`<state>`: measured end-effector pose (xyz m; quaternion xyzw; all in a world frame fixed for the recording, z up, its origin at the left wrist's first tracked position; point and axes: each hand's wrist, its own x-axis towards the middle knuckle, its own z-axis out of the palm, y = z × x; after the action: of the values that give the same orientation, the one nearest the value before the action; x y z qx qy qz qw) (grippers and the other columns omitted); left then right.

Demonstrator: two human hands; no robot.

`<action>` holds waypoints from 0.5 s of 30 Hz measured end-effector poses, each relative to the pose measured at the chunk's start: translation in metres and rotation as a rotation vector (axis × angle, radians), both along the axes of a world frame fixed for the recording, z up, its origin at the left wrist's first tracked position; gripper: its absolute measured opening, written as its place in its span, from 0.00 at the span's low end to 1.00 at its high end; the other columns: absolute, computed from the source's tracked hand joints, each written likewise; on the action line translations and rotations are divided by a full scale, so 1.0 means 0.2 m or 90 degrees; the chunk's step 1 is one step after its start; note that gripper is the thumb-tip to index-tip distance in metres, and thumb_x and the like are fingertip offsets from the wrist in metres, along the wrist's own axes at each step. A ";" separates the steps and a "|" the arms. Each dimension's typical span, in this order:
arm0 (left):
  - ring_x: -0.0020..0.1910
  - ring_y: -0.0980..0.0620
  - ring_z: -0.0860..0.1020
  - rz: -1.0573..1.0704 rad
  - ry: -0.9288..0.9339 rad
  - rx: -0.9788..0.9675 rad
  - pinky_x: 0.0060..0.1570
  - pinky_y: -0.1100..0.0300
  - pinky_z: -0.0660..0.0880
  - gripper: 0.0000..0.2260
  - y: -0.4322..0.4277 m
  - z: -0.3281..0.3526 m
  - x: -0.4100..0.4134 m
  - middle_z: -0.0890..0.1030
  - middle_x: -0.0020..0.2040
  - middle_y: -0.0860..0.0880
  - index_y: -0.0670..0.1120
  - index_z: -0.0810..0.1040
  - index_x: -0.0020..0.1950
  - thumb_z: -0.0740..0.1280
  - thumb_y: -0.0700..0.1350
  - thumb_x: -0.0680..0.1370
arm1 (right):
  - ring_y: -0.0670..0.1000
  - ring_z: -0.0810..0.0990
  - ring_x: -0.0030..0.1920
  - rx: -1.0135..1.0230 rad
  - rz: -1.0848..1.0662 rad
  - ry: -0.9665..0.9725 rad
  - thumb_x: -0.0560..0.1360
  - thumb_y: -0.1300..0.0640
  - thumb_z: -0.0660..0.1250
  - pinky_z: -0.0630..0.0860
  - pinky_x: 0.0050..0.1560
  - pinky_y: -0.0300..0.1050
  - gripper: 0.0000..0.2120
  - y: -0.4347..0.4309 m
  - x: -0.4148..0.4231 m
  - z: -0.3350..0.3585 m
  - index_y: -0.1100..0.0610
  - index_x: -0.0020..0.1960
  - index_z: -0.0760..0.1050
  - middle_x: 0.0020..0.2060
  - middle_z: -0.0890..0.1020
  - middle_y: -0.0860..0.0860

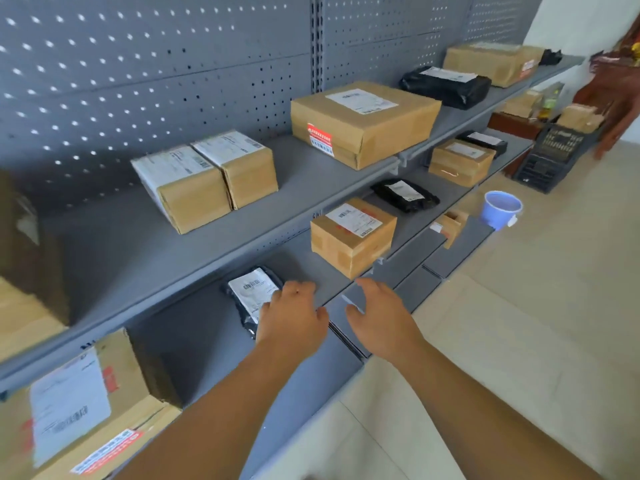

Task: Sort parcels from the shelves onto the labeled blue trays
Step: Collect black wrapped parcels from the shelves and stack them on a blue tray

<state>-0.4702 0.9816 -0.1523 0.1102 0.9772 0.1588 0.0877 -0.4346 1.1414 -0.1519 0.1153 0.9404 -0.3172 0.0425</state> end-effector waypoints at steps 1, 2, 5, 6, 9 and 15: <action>0.67 0.44 0.72 0.015 -0.010 -0.005 0.63 0.47 0.70 0.20 -0.03 -0.01 -0.03 0.72 0.70 0.48 0.51 0.69 0.73 0.60 0.54 0.82 | 0.57 0.68 0.71 0.003 0.018 -0.004 0.82 0.51 0.62 0.70 0.67 0.52 0.27 -0.02 -0.05 -0.01 0.54 0.79 0.61 0.73 0.69 0.55; 0.67 0.44 0.72 0.030 -0.020 -0.012 0.63 0.47 0.70 0.20 -0.06 -0.03 -0.05 0.72 0.70 0.48 0.51 0.69 0.73 0.60 0.54 0.82 | 0.57 0.68 0.71 0.002 0.034 -0.008 0.82 0.51 0.62 0.70 0.65 0.52 0.27 -0.05 -0.10 -0.03 0.55 0.79 0.61 0.73 0.69 0.55; 0.67 0.44 0.72 0.080 -0.047 -0.032 0.63 0.48 0.70 0.20 -0.16 -0.07 -0.08 0.71 0.70 0.48 0.52 0.69 0.74 0.59 0.54 0.82 | 0.56 0.69 0.71 -0.004 0.077 -0.022 0.82 0.51 0.62 0.71 0.66 0.52 0.26 -0.11 -0.23 -0.08 0.54 0.78 0.62 0.73 0.68 0.55; 0.67 0.44 0.72 0.102 -0.056 -0.031 0.63 0.47 0.69 0.21 -0.20 -0.08 -0.10 0.71 0.70 0.48 0.52 0.68 0.74 0.59 0.54 0.82 | 0.56 0.69 0.72 -0.002 0.093 -0.031 0.82 0.50 0.62 0.71 0.68 0.54 0.26 -0.14 -0.27 -0.10 0.53 0.78 0.62 0.73 0.68 0.54; 0.67 0.44 0.72 0.172 -0.076 -0.016 0.64 0.47 0.69 0.21 -0.28 -0.12 -0.15 0.72 0.70 0.48 0.52 0.68 0.74 0.59 0.54 0.82 | 0.57 0.69 0.72 0.013 0.146 -0.042 0.82 0.49 0.61 0.70 0.69 0.55 0.26 -0.20 -0.40 -0.15 0.54 0.78 0.62 0.73 0.69 0.55; 0.63 0.45 0.75 0.290 -0.107 0.020 0.62 0.46 0.73 0.20 -0.32 -0.22 -0.25 0.75 0.66 0.49 0.54 0.72 0.71 0.61 0.53 0.79 | 0.57 0.72 0.69 0.015 0.234 -0.064 0.81 0.52 0.62 0.71 0.66 0.52 0.26 -0.26 -0.62 -0.27 0.56 0.77 0.65 0.70 0.73 0.56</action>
<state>-0.5202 0.9185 -0.1959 -0.1254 0.9635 0.1982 0.1290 -0.5595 1.0891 -0.2066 -0.0423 0.9459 -0.2867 0.1456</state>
